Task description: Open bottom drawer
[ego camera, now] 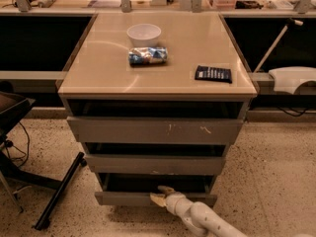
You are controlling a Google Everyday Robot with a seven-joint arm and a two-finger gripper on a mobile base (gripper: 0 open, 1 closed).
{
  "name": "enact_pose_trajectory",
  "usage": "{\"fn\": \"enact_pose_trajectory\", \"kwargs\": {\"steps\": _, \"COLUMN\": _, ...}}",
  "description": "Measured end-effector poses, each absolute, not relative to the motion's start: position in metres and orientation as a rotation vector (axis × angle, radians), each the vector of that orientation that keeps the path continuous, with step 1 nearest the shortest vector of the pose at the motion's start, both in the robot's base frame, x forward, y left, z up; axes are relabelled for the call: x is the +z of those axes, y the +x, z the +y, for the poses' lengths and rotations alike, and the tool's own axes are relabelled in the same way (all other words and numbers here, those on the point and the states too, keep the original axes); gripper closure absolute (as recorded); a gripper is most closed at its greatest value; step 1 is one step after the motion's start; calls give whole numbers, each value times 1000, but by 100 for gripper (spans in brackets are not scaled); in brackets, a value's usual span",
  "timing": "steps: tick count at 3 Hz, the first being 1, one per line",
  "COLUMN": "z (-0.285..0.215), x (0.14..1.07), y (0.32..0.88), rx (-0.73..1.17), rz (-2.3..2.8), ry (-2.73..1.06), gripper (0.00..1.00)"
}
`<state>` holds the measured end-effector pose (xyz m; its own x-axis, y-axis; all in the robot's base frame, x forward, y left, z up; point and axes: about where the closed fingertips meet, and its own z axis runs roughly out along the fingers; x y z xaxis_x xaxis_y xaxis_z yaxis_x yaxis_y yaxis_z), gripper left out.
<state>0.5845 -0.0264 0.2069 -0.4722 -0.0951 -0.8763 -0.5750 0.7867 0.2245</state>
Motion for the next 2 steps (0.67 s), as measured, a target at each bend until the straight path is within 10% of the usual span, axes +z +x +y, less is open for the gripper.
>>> {"fn": "enact_pose_trajectory", "kwargs": {"steps": 2, "z": -26, "x": 207, "y": 585, "rx": 624, "rz": 2007, "ry": -501, "gripper": 0}}
